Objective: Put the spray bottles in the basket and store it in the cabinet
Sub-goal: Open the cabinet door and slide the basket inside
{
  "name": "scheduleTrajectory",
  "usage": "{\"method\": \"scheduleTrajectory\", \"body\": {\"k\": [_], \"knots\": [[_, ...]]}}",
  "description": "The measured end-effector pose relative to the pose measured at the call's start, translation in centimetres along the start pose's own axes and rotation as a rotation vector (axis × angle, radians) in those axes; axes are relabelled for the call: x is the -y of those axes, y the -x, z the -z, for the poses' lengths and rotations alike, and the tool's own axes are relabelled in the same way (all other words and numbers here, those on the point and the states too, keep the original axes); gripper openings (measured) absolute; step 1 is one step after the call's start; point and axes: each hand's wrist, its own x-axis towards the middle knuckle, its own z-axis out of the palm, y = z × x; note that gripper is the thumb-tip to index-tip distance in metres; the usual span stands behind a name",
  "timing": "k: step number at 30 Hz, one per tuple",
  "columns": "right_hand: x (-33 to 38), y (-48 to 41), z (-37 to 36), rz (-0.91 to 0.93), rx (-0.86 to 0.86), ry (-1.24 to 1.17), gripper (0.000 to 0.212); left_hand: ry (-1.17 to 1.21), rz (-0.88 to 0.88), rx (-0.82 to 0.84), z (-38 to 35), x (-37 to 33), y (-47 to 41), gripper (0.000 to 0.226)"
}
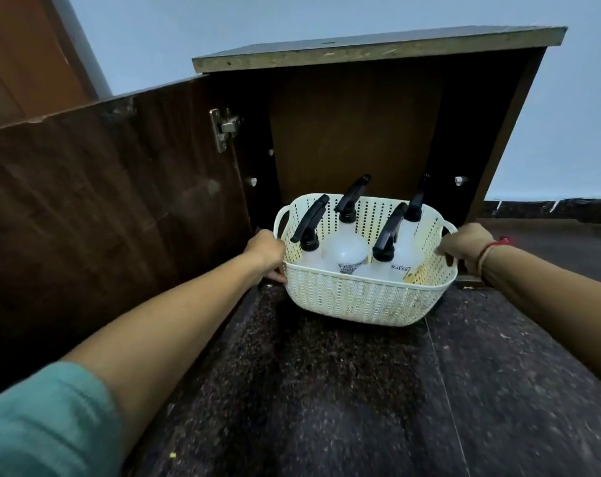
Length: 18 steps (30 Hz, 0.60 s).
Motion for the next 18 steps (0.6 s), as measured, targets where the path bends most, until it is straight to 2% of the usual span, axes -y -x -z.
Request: {"method": "scheduleTrajectory", "body": {"k": [3, 7, 10, 16, 18], "knots": [[0.6, -1.7, -0.7, -0.01, -0.027, -0.064, 0.009, 0.001, 0.045, -0.043, -0.8, -0.6, -2.5, 0.031], [0.5, -3.2, -2.6, -0.036, -0.084, -0.215, 0.017, -0.023, 0.102, -0.075, -1.4, -0.6, -5.2, 0.031], [0.7, -3.9, -3.4, -0.006, -0.121, -0.239, 0.017, -0.019, 0.116, -0.088, -1.4, -0.1, -6.4, 0.029], [0.7, -4.3, -2.9, 0.04, -0.067, -0.288, 0.031, -0.012, 0.132, -0.074, -1.7, 0.0, -7.1, 0.025], [0.6, -4.1, -3.0, 0.039, -0.023, -0.436, 0.029, 0.037, 0.138, -0.075, -1.7, 0.0, -7.1, 0.029]]}}
